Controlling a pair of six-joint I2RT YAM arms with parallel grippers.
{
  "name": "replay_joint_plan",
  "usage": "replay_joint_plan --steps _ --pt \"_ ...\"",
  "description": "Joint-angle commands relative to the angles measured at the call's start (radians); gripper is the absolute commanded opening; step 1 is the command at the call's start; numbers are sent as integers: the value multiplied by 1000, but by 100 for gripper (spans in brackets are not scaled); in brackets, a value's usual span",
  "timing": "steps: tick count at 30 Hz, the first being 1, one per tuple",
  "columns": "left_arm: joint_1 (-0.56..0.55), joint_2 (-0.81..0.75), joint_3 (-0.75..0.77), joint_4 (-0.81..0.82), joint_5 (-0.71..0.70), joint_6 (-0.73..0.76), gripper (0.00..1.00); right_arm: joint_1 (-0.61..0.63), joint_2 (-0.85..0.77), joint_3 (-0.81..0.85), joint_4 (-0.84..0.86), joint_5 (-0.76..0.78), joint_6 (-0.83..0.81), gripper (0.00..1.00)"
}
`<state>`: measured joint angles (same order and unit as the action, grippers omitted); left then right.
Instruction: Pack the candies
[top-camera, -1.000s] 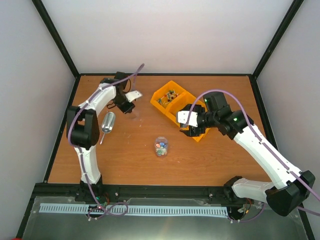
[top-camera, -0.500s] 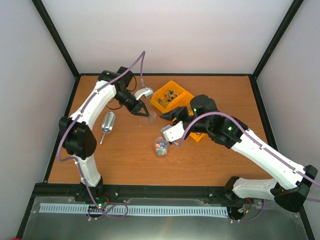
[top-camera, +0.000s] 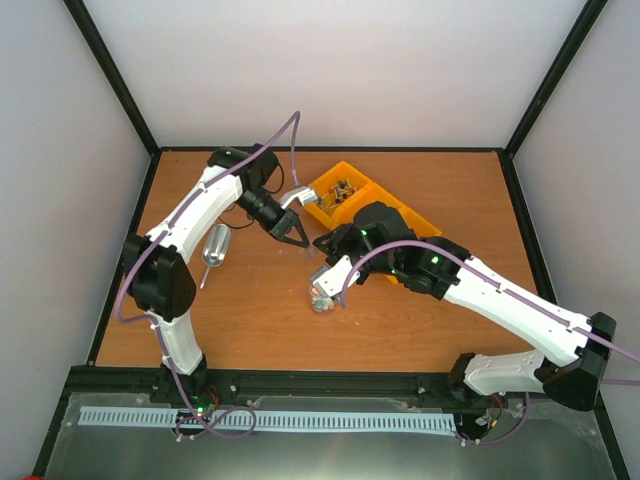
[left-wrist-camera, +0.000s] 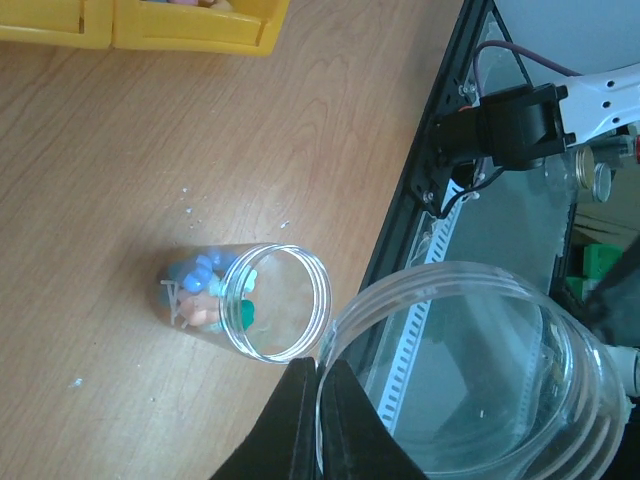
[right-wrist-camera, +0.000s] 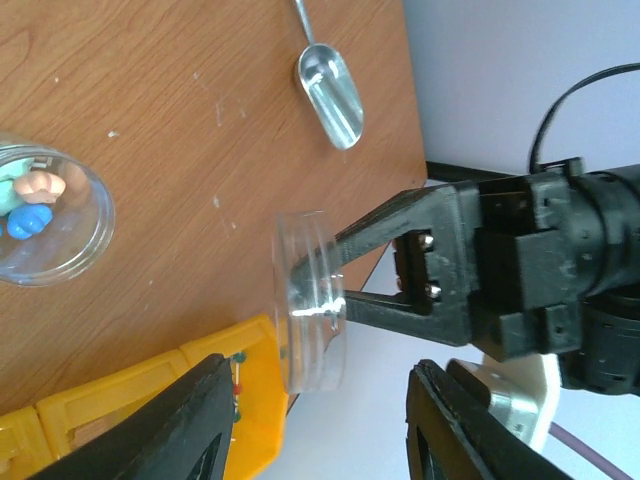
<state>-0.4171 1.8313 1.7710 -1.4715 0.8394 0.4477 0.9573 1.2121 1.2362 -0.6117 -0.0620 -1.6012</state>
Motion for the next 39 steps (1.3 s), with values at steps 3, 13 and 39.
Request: replay_joint_plan --steps 3,13,39 --pt "-21 -32 2 -30 30 -51 1 21 48 4 -3 86 -12 48" --pt "-34 -45 0 -25 20 -72 1 35 81 2 11 118 30 35" --pt "125 -43 337 -36 -155 -69 100 -23 108 141 -145 10 524 3"
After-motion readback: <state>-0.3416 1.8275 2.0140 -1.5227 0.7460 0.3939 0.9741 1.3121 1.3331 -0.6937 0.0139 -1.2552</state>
